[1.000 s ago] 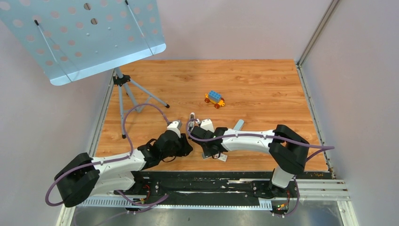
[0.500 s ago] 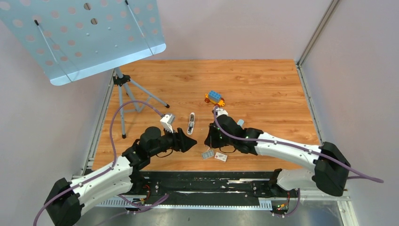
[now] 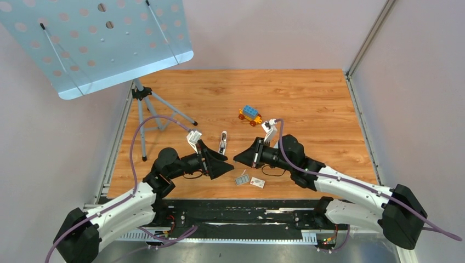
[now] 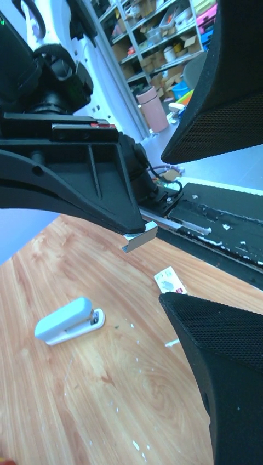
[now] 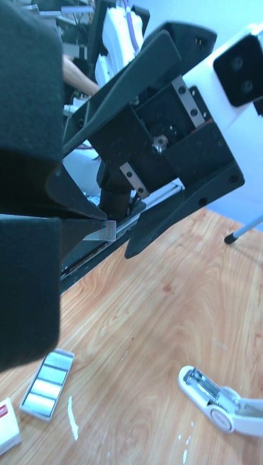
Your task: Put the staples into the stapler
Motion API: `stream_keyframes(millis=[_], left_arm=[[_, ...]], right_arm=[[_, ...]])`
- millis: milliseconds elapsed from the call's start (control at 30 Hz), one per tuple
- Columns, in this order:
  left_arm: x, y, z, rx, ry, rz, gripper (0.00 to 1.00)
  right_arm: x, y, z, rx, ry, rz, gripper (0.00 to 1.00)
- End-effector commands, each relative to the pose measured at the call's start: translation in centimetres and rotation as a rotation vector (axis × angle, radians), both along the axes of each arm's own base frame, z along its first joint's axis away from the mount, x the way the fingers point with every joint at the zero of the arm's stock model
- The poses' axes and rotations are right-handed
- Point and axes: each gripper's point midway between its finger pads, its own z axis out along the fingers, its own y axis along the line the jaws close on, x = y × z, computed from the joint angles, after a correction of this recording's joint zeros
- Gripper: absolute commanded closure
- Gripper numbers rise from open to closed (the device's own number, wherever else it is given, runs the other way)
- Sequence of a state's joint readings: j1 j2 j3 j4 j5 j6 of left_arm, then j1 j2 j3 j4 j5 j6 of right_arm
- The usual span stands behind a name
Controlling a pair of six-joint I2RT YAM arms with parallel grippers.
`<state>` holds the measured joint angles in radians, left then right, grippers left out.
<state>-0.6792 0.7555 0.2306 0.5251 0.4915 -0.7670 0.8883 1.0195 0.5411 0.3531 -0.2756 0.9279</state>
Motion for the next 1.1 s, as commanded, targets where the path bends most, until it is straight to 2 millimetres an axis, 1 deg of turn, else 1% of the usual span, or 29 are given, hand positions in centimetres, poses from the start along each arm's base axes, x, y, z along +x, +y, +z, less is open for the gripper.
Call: stream_keyframes(millis=[0, 133, 367, 667, 867, 1067], left_arm=[[-1.0, -0.5, 1.7, -0.08, -0.027, -0.08, 0.13], [-1.3, -0.8, 2.7, -0.137, -0.024, -0.106, 0.19], [-1.2, -0.9, 3.8, -0.233, 0.009, -0.113, 0.32], [-1.4, -0.7, 4.8, -0.348, 0.087, -0.123, 0.45], [-1.2, -1.0, 4.9, -0.38, 0.118, -0.14, 0.56], [-0.9, -1.2, 4.9, -0.393, 0.135, -0.137, 0.63]], right_arm=[[-0.5, 0.4, 3.3, 0.155, -0.03, 0.046, 1.0], [-0.7, 0.7, 3.9, 0.202, -0.024, 0.063, 1.0], [-1.0, 1.2, 4.7, 0.303, -0.003, 0.092, 1.0], [-0.5, 0.6, 4.9, 0.293, -0.04, 0.045, 1.0], [-0.4, 0.2, 4.7, 0.29, -0.044, 0.024, 1.0], [-0.5, -0.1, 4.6, 0.276, -0.049, 0.018, 1.0]])
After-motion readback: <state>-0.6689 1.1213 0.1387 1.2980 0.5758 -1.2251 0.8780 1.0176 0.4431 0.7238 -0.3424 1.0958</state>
